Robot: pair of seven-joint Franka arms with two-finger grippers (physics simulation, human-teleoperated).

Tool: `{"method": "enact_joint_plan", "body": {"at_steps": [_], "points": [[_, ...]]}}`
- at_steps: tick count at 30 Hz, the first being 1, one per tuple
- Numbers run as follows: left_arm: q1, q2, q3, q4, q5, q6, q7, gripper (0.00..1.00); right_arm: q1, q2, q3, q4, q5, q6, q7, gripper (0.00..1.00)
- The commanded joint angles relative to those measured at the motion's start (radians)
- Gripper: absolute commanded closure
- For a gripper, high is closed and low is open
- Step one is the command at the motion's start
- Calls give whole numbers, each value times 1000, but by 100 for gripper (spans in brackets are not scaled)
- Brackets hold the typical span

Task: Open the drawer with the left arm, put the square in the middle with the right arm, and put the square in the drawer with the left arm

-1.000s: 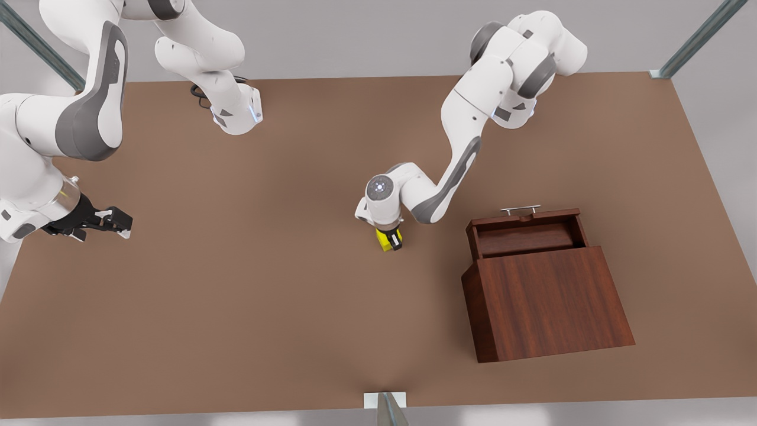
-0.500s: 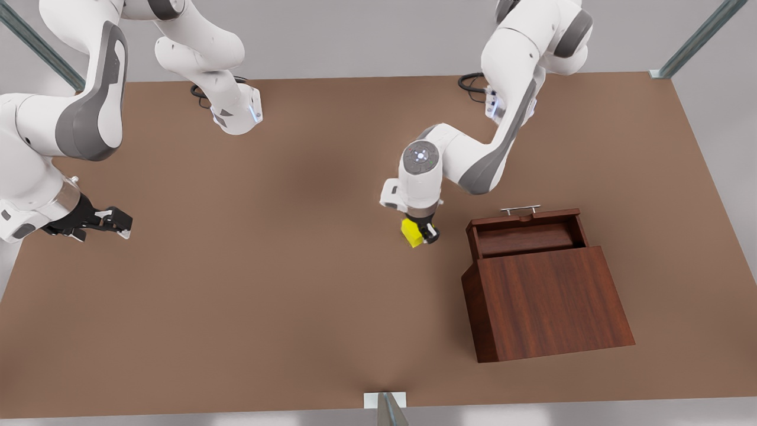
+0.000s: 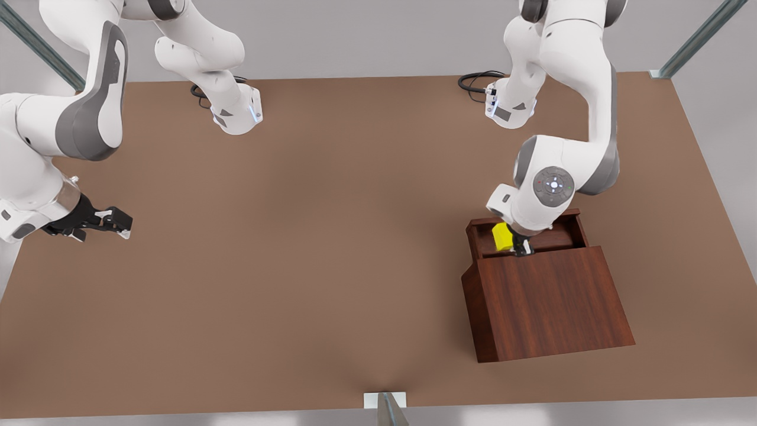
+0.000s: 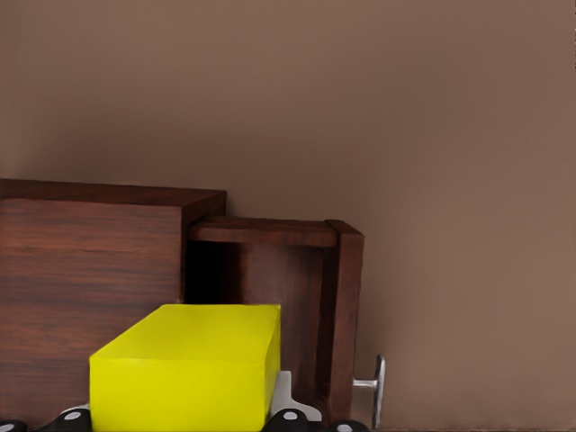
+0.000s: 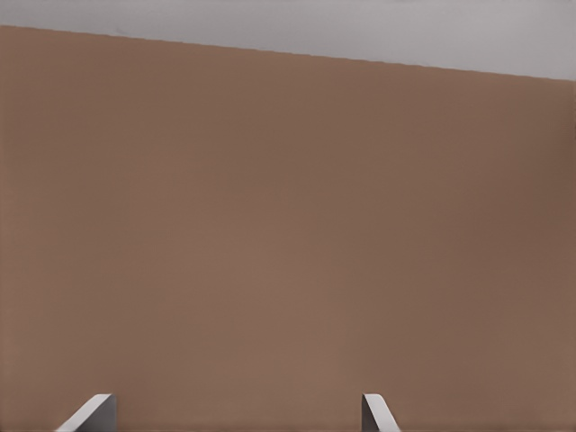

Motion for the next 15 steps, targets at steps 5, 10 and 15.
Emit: {"method": "enact_joint_plan", "body": {"at_steps": [5, 10, 15], "points": [[-2, -8, 78, -44, -8, 14, 125, 32, 1, 0, 0, 0, 0, 6, 0, 0], [-3, -52, 115, -122, -8, 11, 162, 31, 1, 0, 0, 0, 0, 11, 0, 0], [-5, -48, 115, -144, -8, 7, 162, 26, 1, 0, 0, 0, 0, 11, 0, 0]]}}
